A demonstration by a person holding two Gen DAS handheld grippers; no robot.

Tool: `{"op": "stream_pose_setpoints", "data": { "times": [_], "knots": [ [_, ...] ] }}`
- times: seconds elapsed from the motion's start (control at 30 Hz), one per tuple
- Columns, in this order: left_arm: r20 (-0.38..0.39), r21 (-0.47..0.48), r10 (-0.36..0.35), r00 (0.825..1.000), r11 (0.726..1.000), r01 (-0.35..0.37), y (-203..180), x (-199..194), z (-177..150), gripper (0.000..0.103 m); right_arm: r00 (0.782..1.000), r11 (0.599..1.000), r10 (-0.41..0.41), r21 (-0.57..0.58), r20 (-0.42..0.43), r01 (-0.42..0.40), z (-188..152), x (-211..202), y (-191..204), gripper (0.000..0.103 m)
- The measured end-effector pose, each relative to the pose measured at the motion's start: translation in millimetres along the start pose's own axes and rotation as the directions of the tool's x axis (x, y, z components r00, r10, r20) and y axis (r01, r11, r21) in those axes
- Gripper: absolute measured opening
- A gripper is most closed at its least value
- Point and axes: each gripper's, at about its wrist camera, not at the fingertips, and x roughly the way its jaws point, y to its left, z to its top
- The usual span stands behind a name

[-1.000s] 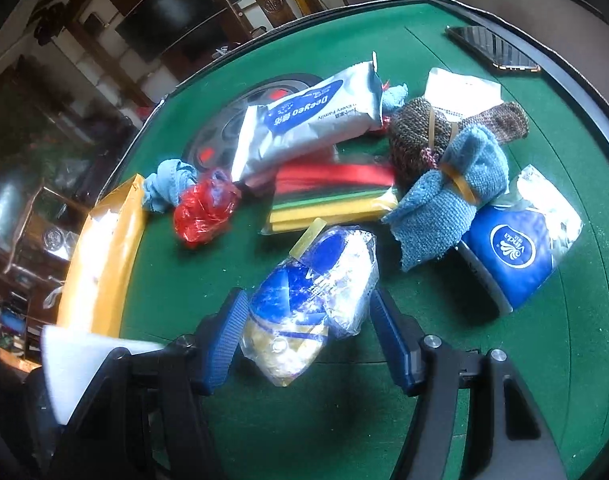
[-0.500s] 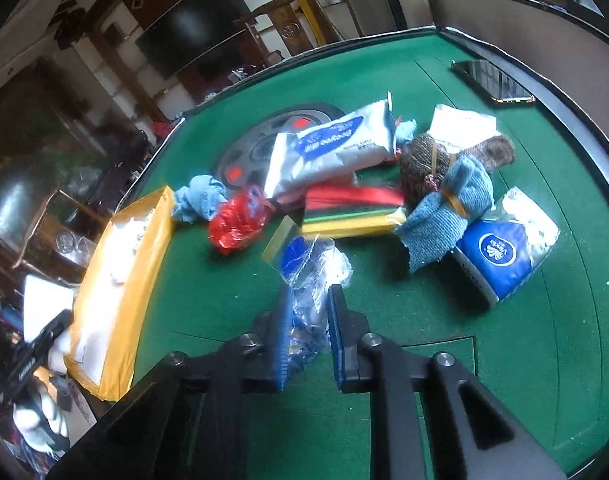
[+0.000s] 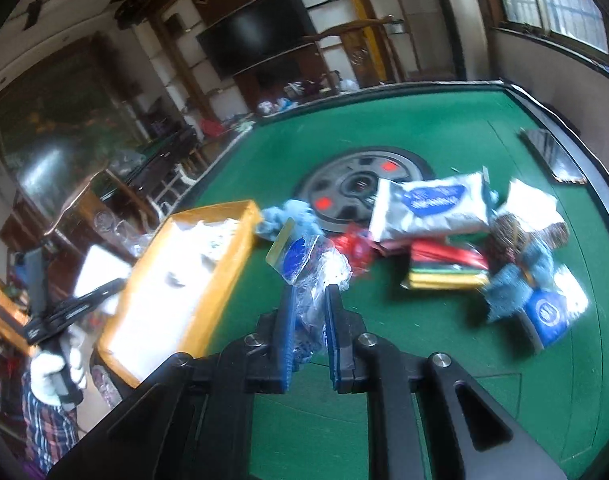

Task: Organize soft objects
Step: 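Carry foam sheet into yellow tray and release with left while right places clear bag in tray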

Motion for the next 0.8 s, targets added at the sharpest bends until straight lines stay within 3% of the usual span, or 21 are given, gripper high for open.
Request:
{"op": "stream_pose_setpoints", "data": {
  "times": [0.27,0.47,0.7,0.77,0.8],
  "knots": [
    [-0.093,0.027,0.088,0.992,0.996,-0.085,8,53,31,0.012,0.994,0.988,0.098,-0.112,-0.054,-0.103,14,35,67,0.013],
    [-0.157,-0.008,0.134,0.978,0.991,-0.136,26,92,41,0.012,0.983,0.971,0.138,-0.178,-0.125,-0.159,16,78,112,0.013],
    [-0.165,-0.055,0.171,0.971,0.982,-0.182,41,110,47,0.012,0.945,0.957,0.205,-0.151,-0.256,-0.249,16,147,151,0.013],
    [-0.158,-0.086,0.138,0.978,0.984,-0.153,45,106,48,0.018,0.932,0.955,0.225,-0.126,-0.284,-0.269,16,167,156,0.013],
    [-0.154,-0.099,0.132,0.979,0.984,-0.148,45,102,49,0.025,0.927,0.955,0.233,-0.113,-0.296,-0.276,16,177,158,0.013]
  ]
}}
